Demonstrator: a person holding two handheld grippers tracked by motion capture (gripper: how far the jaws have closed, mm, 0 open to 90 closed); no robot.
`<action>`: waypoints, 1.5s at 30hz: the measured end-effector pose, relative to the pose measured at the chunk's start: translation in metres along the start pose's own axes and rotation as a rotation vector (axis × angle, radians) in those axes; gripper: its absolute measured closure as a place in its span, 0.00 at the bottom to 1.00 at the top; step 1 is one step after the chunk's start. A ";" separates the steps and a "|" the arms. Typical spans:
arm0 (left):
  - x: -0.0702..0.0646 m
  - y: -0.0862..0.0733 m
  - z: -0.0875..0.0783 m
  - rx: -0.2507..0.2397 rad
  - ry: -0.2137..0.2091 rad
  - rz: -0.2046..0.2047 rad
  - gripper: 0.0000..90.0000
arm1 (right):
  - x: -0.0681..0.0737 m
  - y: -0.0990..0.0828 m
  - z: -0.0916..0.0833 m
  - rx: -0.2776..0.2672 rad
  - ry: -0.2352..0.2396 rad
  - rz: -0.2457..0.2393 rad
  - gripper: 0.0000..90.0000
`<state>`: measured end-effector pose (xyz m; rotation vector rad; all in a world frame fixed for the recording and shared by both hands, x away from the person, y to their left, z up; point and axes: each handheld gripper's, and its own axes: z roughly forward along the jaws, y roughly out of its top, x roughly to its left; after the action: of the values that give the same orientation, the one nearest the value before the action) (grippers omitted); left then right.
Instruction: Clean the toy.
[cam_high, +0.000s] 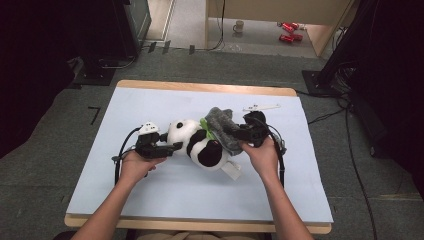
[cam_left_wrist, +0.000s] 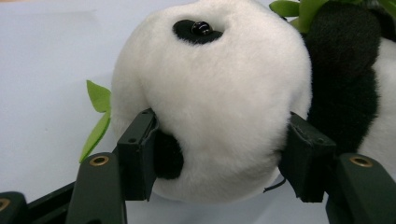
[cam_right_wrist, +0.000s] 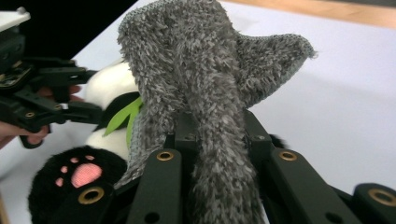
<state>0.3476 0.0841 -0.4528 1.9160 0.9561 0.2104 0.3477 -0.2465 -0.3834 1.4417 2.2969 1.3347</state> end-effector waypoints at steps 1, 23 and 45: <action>0.000 0.000 0.000 0.002 0.001 0.001 0.41 | 0.002 -0.001 0.006 0.006 0.008 -0.011 0.82; -0.002 -0.004 0.002 0.040 0.027 0.015 0.43 | 0.011 -0.054 0.009 0.119 -0.053 -0.086 0.83; 0.004 -0.006 0.001 0.009 -0.012 -0.008 0.42 | 0.004 -0.062 -0.038 0.131 -0.048 -0.044 0.83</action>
<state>0.3479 0.0875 -0.4591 1.9199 0.9581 0.1904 0.2845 -0.2763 -0.4046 1.4336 2.4106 1.1443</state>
